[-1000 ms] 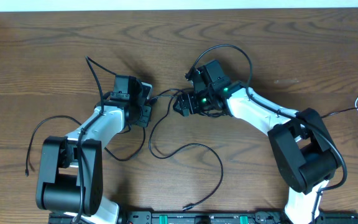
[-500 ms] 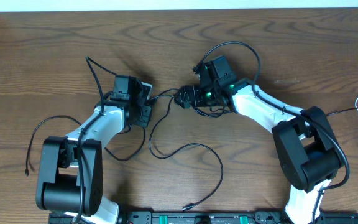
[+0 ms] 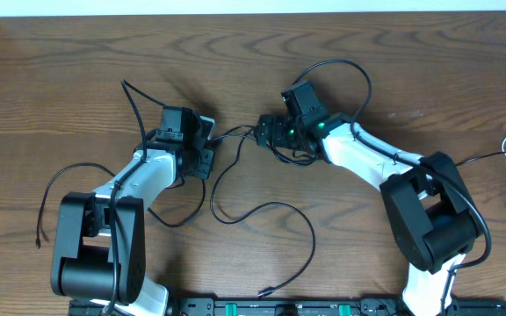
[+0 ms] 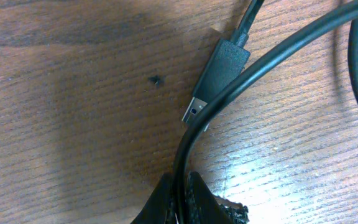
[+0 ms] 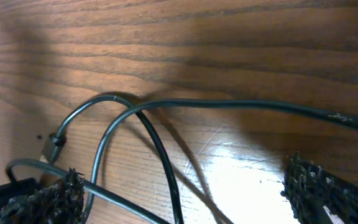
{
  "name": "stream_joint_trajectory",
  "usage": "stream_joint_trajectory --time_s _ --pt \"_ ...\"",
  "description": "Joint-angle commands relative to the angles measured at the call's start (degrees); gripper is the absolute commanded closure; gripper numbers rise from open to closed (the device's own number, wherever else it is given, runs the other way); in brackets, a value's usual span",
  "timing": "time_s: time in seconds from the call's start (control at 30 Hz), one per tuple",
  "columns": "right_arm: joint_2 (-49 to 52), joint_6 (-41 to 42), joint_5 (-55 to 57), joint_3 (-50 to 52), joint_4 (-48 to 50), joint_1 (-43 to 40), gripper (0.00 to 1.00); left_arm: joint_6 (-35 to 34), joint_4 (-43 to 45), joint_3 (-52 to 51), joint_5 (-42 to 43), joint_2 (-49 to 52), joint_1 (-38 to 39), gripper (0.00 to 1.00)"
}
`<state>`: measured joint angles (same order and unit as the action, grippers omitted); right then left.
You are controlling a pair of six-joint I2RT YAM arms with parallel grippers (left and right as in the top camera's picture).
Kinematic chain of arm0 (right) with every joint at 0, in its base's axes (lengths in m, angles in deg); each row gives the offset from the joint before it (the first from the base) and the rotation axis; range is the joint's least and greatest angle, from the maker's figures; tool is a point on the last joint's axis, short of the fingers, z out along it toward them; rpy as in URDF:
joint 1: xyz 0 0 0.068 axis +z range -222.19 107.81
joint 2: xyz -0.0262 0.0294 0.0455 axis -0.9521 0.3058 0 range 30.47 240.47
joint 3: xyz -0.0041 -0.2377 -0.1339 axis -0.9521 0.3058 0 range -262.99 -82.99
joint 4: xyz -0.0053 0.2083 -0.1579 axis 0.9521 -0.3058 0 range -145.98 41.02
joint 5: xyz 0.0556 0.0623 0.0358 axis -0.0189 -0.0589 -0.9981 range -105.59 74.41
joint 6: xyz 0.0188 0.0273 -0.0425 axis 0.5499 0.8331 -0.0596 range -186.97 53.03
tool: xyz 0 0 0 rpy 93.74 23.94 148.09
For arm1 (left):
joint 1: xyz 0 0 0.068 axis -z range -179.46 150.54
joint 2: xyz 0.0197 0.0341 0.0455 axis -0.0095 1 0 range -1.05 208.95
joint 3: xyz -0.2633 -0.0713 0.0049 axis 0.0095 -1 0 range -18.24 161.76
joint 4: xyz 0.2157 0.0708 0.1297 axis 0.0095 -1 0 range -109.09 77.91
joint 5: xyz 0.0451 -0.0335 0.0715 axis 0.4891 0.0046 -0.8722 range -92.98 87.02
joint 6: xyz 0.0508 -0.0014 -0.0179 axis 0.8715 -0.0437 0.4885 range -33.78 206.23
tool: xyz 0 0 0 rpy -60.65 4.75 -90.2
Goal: Untangle cables
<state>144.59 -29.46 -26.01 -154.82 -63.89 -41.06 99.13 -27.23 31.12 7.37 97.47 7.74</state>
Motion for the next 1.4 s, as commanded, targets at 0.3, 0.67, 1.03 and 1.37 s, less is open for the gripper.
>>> stream_joint_trajectory --time_s 0.3,0.67,1.03,1.37 --pt "0.9 -1.57 8.35 0.37 -1.16 3.26 0.01 0.31 0.0 -0.57 -0.33 0.61 0.0 0.92" --pt "4.2 -2.73 10.93 0.37 -1.33 4.59 0.07 0.31 0.0 -0.57 -0.33 0.61 0.0 0.92" --pt "4.31 -5.03 11.85 0.37 -3.63 5.42 0.12 0.31 0.0 -0.57 -0.33 0.61 0.0 0.92" --pt "4.7 -5.03 12.63 0.37 -4.5 6.08 0.11 0.09 0.0 -0.57 -0.31 0.61 0.02 0.92"
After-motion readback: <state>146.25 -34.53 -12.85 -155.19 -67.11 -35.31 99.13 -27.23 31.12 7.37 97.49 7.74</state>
